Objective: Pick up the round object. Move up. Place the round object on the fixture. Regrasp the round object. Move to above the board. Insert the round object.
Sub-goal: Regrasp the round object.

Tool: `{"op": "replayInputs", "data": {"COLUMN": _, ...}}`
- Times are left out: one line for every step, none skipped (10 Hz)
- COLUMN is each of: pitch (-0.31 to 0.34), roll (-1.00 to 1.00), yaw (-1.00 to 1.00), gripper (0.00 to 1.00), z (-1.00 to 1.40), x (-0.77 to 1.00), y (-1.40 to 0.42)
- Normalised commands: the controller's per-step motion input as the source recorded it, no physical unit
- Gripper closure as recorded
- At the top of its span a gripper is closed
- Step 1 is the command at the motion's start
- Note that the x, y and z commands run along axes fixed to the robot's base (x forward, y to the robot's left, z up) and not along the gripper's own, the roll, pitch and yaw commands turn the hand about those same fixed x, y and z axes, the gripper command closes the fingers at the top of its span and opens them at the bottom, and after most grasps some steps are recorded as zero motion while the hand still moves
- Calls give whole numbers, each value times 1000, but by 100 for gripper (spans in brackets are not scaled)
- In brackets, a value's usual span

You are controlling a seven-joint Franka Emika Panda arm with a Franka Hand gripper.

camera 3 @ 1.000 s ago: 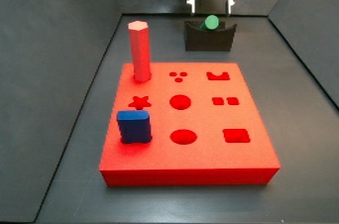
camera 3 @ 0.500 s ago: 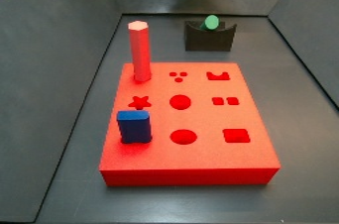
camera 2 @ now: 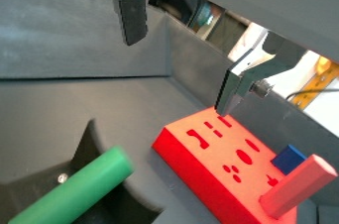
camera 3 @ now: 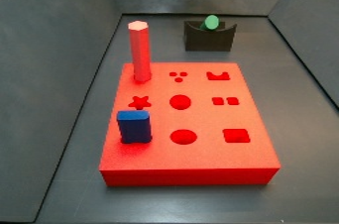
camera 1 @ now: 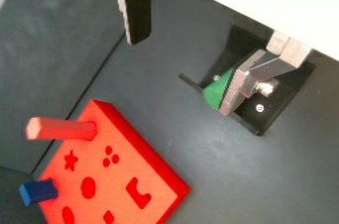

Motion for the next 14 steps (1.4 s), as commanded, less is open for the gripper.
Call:
{"op": "replayInputs", "data": {"pitch": 38, "roll": 1000, "yaw": 2, "gripper": 0, "z": 93, "x": -44, "y": -481}}
{"op": "replayInputs", "data": {"pitch": 36, "roll": 1000, "yaw": 2, "gripper": 0, "z": 11, "x": -21, "y": -292}}
{"op": "replayInputs", "data": {"pitch": 35, "roll": 1000, "yaw": 2, "gripper": 0, "z": 22, "x": -20, "y": -85}}
{"op": "replayInputs", "data": {"pitch": 34, "roll": 1000, "yaw": 2, "gripper": 0, "z": 34, "x": -33, "y": -8}}
{"op": "replayInputs", "data": {"pitch": 27, "roll": 1000, "yaw": 3, "gripper": 0, "z": 4, "x": -28, "y": -38}}
{"op": "replayInputs", "data": {"pitch": 21, "roll": 1000, "yaw": 4, "gripper": 0, "z": 10, "x": -33, "y": -33}}
{"op": "replayInputs", "data": {"pitch": 17, "roll": 1000, "yaw": 4, "gripper": 0, "z": 14, "x": -36, "y": -25}}
{"op": "replayInputs", "data": {"pitch": 9, "roll": 1000, "yaw": 5, "gripper": 0, "z": 2, "x": -26, "y": -25}}
{"op": "replayInputs", "data": {"pitch": 6, "roll": 1000, "yaw": 6, "gripper": 0, "z": 0, "x": -24, "y": -24}}
{"op": "replayInputs", "data": {"pitch": -1, "roll": 1000, "yaw": 8, "gripper": 0, "z": 8, "x": -18, "y": -22}}
{"op": "replayInputs", "data": {"pitch": -2, "roll": 1000, "yaw": 9, "gripper": 0, "z": 8, "x": -18, "y": -16}}
{"op": "replayInputs", "data": {"pitch": 0, "roll": 1000, "yaw": 10, "gripper": 0, "z": 4, "x": -22, "y": -18}}
{"op": "replayInputs", "data": {"pitch": 3, "roll": 1000, "yaw": 12, "gripper": 0, "z": 9, "x": -14, "y": -19}}
{"op": "replayInputs", "data": {"pitch": 10, "roll": 1000, "yaw": 13, "gripper": 0, "z": 6, "x": -1, "y": -22}}
